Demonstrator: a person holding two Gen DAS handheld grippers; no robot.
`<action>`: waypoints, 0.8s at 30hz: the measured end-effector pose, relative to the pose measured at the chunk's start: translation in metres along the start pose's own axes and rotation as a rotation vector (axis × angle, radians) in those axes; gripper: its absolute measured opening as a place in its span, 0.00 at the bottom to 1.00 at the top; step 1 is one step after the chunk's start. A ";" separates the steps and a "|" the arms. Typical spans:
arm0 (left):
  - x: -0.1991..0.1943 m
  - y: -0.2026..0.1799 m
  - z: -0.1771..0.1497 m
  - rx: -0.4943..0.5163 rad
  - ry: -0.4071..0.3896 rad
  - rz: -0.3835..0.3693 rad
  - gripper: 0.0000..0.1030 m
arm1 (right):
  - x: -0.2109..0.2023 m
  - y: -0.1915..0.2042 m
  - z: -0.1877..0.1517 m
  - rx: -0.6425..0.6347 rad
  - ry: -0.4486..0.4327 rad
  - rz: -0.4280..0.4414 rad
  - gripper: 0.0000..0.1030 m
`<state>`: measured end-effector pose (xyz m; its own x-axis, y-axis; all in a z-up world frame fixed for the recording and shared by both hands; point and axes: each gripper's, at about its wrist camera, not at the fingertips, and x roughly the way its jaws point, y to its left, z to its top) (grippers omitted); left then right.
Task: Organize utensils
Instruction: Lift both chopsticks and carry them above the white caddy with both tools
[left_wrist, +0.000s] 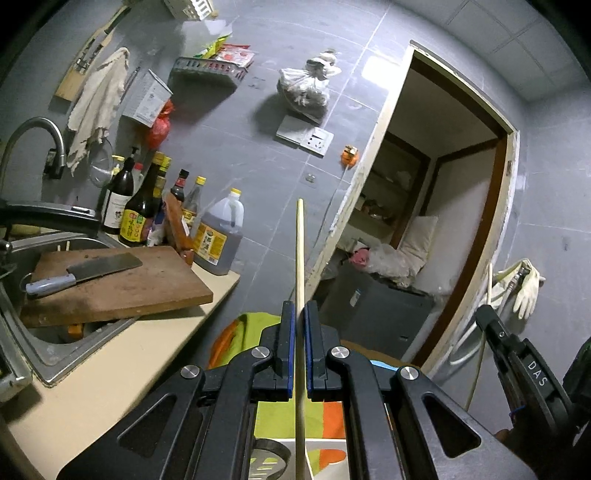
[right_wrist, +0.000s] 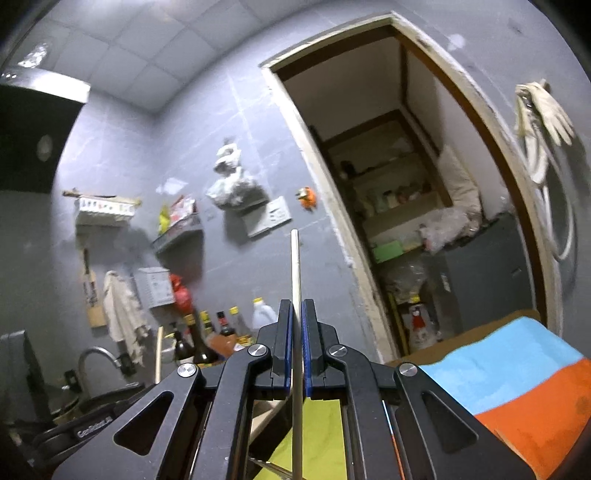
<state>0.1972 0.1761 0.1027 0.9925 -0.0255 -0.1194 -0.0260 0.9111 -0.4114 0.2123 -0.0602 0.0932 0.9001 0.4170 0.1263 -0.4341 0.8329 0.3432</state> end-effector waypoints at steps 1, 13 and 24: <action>-0.001 0.000 -0.002 0.007 -0.012 0.006 0.03 | 0.000 -0.001 -0.001 0.005 -0.001 -0.005 0.03; -0.003 -0.010 -0.016 0.046 -0.056 0.025 0.03 | -0.003 -0.003 -0.009 0.023 -0.040 -0.077 0.03; -0.003 -0.010 -0.032 0.083 -0.062 0.046 0.03 | -0.001 0.015 -0.034 -0.095 0.012 -0.064 0.03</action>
<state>0.1907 0.1536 0.0780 0.9960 0.0405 -0.0791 -0.0645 0.9416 -0.3305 0.2037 -0.0363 0.0668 0.9260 0.3652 0.0958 -0.3774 0.8886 0.2607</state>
